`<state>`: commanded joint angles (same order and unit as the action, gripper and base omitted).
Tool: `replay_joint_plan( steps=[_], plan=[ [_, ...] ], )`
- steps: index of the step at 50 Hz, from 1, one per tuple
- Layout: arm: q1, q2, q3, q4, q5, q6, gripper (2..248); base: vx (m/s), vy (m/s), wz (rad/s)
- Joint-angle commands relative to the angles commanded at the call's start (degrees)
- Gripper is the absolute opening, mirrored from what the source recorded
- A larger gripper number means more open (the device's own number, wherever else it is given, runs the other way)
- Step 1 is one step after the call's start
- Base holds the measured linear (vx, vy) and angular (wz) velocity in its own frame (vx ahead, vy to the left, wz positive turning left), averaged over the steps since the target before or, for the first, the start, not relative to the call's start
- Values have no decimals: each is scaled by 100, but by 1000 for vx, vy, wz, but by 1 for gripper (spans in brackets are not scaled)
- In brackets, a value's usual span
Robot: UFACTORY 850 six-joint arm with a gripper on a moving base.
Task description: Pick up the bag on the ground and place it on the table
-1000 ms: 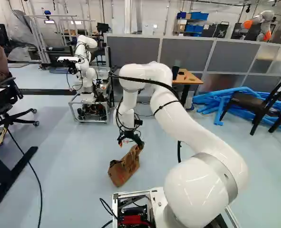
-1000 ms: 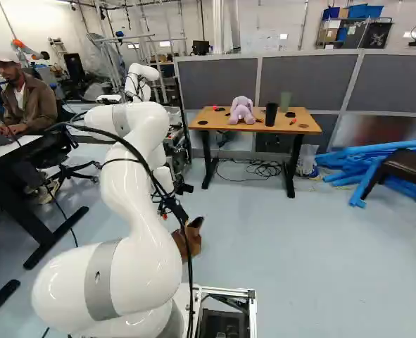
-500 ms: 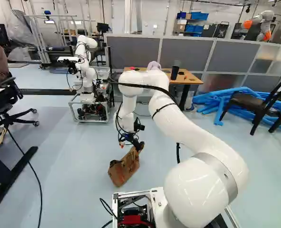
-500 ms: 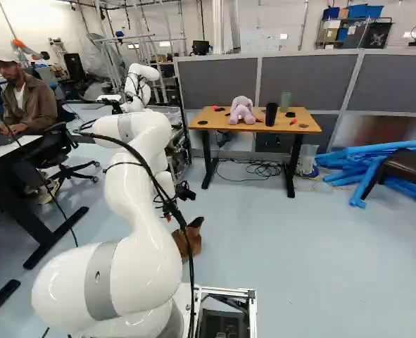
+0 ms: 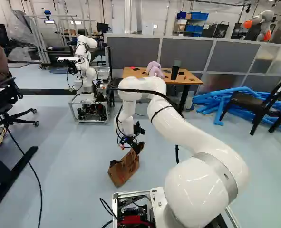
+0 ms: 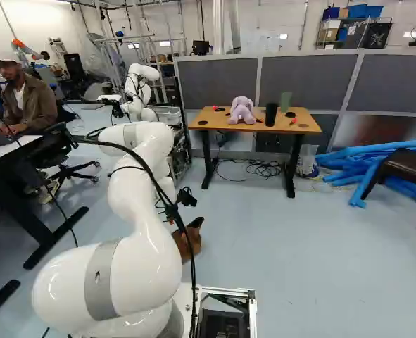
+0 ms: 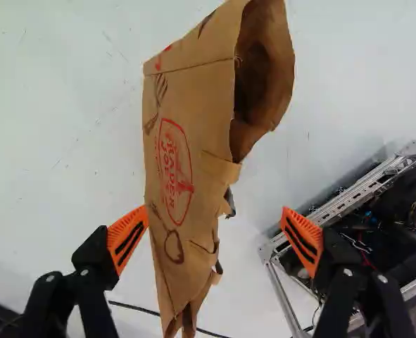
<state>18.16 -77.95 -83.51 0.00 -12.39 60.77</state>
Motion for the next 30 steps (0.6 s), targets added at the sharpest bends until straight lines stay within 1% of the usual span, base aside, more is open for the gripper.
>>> replay_joint_plan(
  steps=[30],
  plan=[
    [0,-659,-597,0,0,0,247,0,0,0]
  ],
)
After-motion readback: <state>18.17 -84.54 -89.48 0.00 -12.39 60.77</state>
